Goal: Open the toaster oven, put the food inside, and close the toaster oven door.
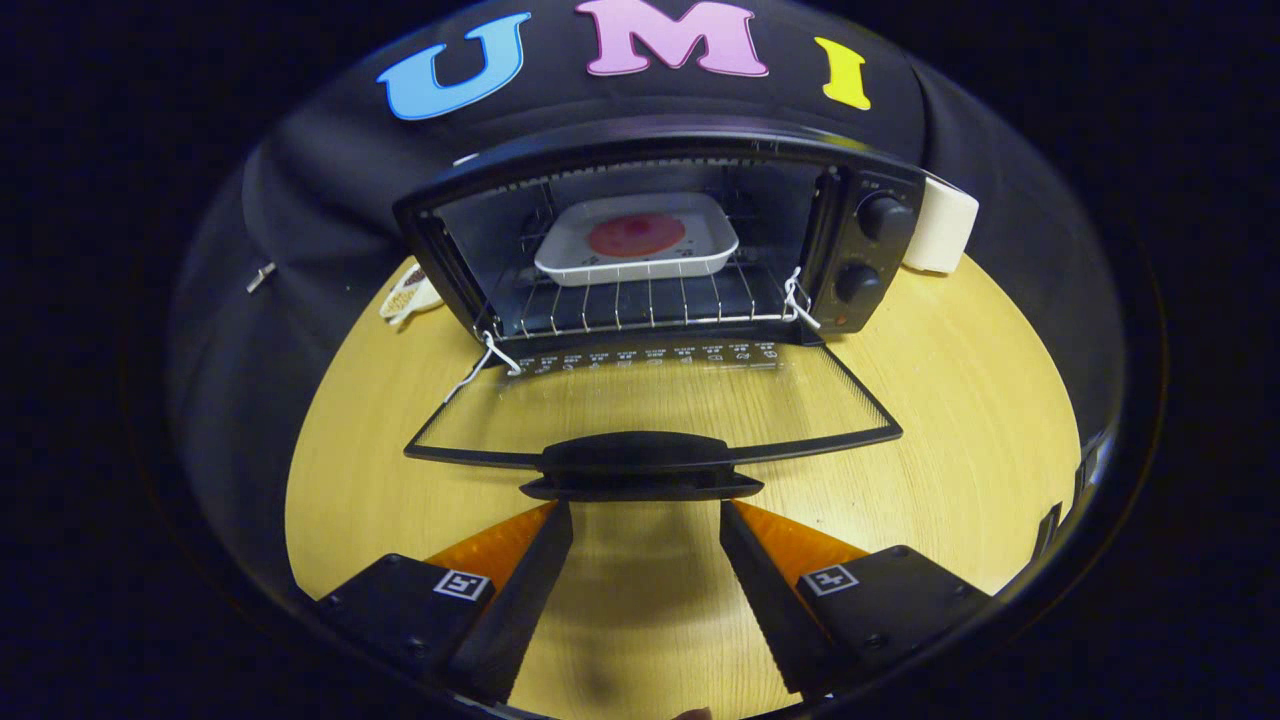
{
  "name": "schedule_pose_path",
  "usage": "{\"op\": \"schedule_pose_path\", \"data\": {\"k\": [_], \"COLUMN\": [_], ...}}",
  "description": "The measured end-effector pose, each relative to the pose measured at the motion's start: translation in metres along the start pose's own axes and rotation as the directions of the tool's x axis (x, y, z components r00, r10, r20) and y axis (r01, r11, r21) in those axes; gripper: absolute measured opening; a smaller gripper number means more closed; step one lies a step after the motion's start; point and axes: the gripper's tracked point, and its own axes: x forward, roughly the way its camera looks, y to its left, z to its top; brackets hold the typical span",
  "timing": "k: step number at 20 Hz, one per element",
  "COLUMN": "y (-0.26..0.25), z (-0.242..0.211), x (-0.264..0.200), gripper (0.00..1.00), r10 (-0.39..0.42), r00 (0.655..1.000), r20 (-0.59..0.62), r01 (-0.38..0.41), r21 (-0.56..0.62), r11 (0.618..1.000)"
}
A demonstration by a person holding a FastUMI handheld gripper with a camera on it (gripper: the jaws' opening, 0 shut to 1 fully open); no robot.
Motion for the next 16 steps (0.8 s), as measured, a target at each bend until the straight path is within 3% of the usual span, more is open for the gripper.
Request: {"op": "schedule_pose_path", "data": {"k": [6, 12, 16], "y": [0.010, 0.003, -0.001], "z": [0.054, 0.103, 0.134], "x": [-0.035, -0.036, -0.062], "gripper": [0.97, 0.97, 0.97], "r10": [0.037, 0.024, 0.043], "r00": [0.978, 0.958, 0.937], "r20": [0.205, 0.287, 0.347], "r01": [-0.023, -0.010, -0.038], "r21": [-0.071, -0.050, -0.023], "r11": [0.997, 0.999, 0.999]}}
